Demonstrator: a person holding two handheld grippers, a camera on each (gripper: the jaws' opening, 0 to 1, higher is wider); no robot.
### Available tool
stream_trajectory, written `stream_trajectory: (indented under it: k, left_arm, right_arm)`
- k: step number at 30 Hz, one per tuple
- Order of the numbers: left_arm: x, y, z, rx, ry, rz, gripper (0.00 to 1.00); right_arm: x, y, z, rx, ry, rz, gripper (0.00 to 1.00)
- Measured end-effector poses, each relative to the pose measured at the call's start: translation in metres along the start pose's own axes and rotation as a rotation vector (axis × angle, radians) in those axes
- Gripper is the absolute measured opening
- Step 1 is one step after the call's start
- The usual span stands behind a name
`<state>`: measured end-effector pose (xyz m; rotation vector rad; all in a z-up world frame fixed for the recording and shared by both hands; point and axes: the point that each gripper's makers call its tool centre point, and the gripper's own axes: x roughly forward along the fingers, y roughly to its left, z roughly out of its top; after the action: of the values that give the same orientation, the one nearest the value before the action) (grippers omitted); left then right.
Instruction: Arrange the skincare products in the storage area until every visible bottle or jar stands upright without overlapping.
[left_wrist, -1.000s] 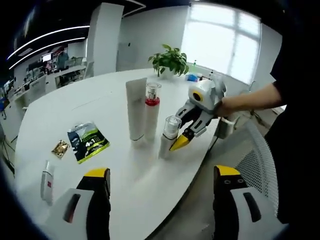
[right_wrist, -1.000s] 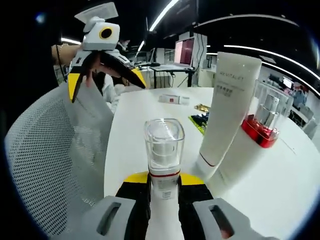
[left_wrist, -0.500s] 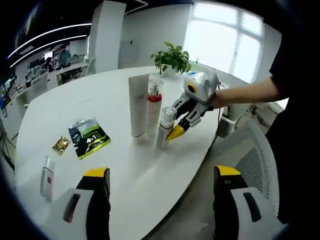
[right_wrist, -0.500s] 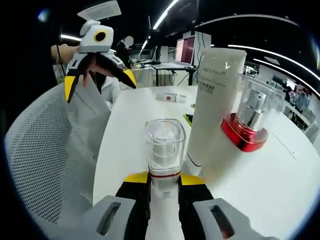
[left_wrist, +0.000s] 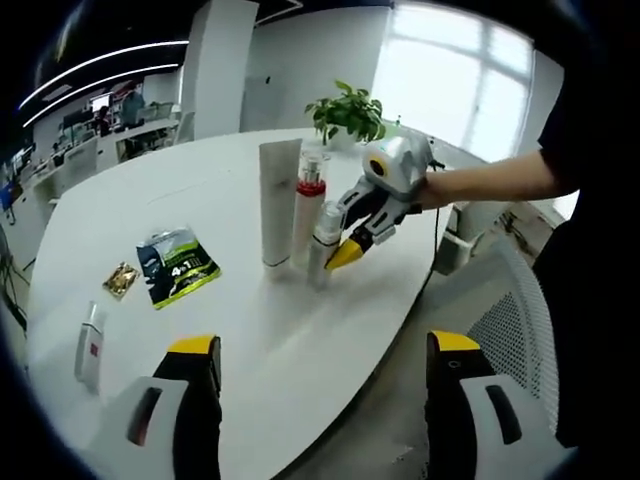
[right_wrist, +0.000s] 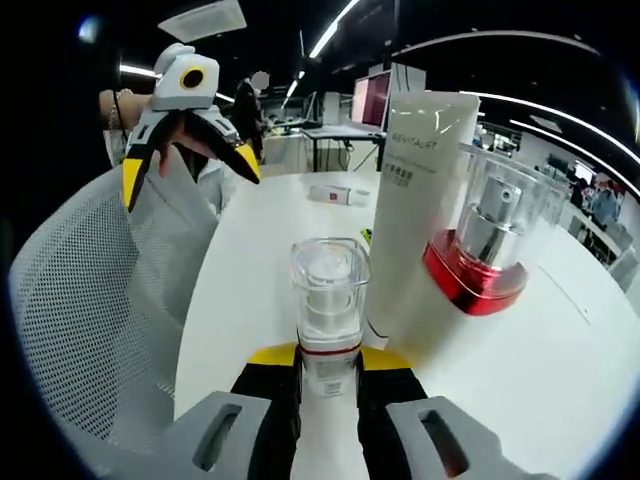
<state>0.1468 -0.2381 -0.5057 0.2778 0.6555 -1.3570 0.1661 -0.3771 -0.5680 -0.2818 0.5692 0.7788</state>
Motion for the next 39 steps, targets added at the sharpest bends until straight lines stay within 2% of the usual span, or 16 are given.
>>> stream_trajectory:
  k: [17,25,39]
  left_arm:
    - [0.0021,-0.0023,-0.0002,-0.007,0.001,-0.007,0.76]
    - [0.0028,-0.0024,-0.0021,-0.010,0.002,-0.008,0.76]
    - [0.0038,-0.0023,-0.0023,-0.012,-0.006,-0.008,0.76]
  right_arm:
    - [-0.0015,0.0006,0.0029,-0.019,0.021,0.000,0.12]
    - [-0.0024,0.0000,0.0000,-0.022,0.032,0.022,0.12]
    - [-0.0074,0.0007,-0.0059,-0.008,0.060,0.016,0.12]
